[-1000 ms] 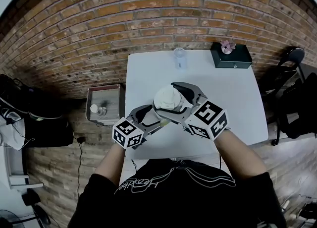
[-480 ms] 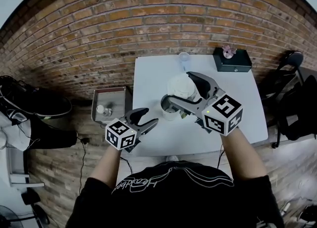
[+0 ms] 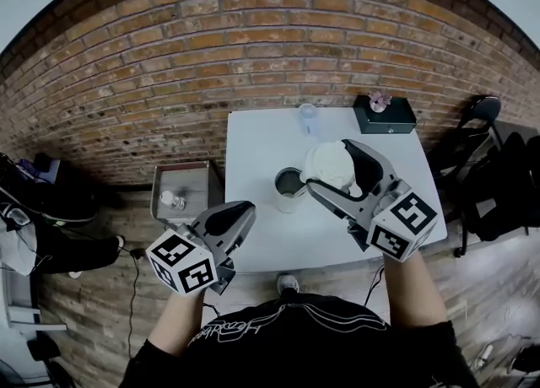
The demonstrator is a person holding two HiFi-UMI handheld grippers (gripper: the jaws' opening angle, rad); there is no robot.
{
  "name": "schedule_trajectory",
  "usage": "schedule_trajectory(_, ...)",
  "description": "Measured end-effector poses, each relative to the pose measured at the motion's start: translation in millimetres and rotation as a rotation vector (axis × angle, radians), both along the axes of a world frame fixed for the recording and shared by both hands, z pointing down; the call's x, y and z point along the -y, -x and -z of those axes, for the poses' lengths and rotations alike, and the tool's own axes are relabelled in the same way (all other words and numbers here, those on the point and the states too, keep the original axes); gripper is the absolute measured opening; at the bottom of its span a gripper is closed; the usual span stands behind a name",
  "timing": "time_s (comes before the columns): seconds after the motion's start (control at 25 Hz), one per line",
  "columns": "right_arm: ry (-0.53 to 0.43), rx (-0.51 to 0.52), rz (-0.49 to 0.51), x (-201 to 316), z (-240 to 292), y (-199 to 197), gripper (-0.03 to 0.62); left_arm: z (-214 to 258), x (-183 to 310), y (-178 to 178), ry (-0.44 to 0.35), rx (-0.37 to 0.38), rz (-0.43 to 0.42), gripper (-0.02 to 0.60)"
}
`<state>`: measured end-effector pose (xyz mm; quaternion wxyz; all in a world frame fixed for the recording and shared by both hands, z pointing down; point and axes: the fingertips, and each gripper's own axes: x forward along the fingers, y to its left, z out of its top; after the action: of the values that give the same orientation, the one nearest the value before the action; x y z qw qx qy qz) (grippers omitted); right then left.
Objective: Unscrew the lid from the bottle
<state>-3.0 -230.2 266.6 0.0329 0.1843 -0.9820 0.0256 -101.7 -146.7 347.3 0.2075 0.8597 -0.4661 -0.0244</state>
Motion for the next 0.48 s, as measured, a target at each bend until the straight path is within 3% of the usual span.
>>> schedule_trajectory(0.24, 0.004, -0.016, -0.032, -54.0, -4.8, -17.3, 0.397, 33.9, -42.3, -9.7, -0.074, -0.003, 0.009, 0.049)
schedule_trajectory(0.48, 0.088, -0.012, -0.057, -101.7, -36.6, -30.9, 0.397, 33.3, -78.9, -21.3, -0.091, 0.045, 0.002, 0.048)
